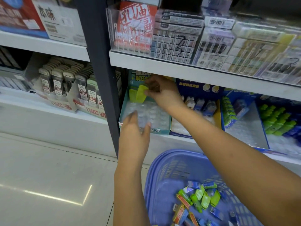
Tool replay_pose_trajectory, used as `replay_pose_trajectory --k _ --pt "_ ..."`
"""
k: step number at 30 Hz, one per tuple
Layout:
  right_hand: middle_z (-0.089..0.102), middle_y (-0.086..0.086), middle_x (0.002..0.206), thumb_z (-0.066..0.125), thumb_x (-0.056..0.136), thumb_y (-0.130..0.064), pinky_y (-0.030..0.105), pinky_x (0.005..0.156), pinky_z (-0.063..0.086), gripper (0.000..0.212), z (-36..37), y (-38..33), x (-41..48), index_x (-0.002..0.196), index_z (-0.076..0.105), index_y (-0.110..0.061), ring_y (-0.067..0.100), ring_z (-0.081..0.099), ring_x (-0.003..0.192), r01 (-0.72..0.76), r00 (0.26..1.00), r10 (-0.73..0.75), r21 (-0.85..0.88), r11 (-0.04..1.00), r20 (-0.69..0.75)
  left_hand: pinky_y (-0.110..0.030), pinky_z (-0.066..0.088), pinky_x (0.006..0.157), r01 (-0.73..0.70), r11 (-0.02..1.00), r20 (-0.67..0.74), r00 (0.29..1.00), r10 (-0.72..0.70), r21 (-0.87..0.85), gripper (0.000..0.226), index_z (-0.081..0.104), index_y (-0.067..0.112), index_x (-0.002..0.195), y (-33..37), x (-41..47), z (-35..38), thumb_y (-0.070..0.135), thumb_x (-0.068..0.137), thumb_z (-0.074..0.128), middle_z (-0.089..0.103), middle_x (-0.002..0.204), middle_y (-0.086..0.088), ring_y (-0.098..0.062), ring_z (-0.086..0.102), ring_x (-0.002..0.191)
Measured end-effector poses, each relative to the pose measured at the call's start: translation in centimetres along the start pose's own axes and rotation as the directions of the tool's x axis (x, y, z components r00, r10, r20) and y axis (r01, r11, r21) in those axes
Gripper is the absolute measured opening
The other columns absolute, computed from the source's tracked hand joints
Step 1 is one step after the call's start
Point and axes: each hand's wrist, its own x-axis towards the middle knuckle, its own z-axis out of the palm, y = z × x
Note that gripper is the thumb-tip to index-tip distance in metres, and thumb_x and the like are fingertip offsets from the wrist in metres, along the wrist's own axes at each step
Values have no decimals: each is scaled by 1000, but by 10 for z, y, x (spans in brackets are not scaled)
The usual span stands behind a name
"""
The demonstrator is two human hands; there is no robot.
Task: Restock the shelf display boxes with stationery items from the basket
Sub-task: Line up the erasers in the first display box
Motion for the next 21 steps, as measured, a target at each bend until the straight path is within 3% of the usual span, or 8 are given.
replay_pose_trajectory --k 3,6,9,11,14,17,19,21 --pt "66 18 96 67 82 -5 29 77 45 25 20 7 7 106 62 0 20 57 85 72 997 -72 -85 994 4 -21 19 104 -50 987 157 987 26 150 51 45 5 137 -2 -4 6 31 94 53 43 144 -7 -21 26 139" --pt "66 19 98 65 85 -6 35 79 49 23 34 10 4 105 61 3 28 62 91 124 992 -122 -148 981 20 -19 22 98 -80 984 159 986 54 158 47 50 5 134 -5 -3 4 29 94 55 50 139 -6 -21 32 134" --pt "66 20 100 63 86 -8 39 80 49 22 41 13 2 105 62 3 31 62 92 143 990 -142 -187 972 20 -19 23 101 -85 984 165 985 58 158 47 50 7 134 -8 -3 3 29 93 55 49 139 -5 -20 32 135" --pt "64 20 106 61 88 -10 37 84 47 23 44 15 2 108 62 1 31 60 97 142 990 -133 -217 966 55 -18 23 101 -89 984 159 985 64 156 46 51 7 133 -8 -3 4 29 93 56 50 139 -4 -19 33 134" --pt "60 18 118 56 91 -12 22 81 37 27 44 11 3 117 62 -5 29 57 106 163 983 -131 -298 940 125 -15 23 97 -100 983 155 985 76 153 44 53 6 130 -8 -4 4 29 93 56 52 136 -5 -20 36 131" --pt "58 17 117 52 94 -17 24 75 36 27 40 3 8 119 61 -10 29 56 106 156 981 -94 -406 901 168 -19 26 98 -104 982 167 983 77 160 41 55 6 128 -7 -2 2 28 93 55 53 135 -6 -21 37 130" --pt "57 14 119 48 96 -26 23 76 38 32 33 -2 10 123 60 -13 27 55 110 80 981 1 -412 908 194 -23 29 102 -88 983 168 984 61 161 41 54 7 130 -3 -4 1 26 94 53 52 136 -6 -20 38 131" --pt "51 14 129 47 97 -28 23 82 40 39 21 -5 -1 134 51 -18 26 52 116 99 967 17 -439 893 254 -21 32 98 -58 990 122 992 43 128 39 54 10 131 3 -9 -1 25 95 51 53 137 -4 -18 43 129"
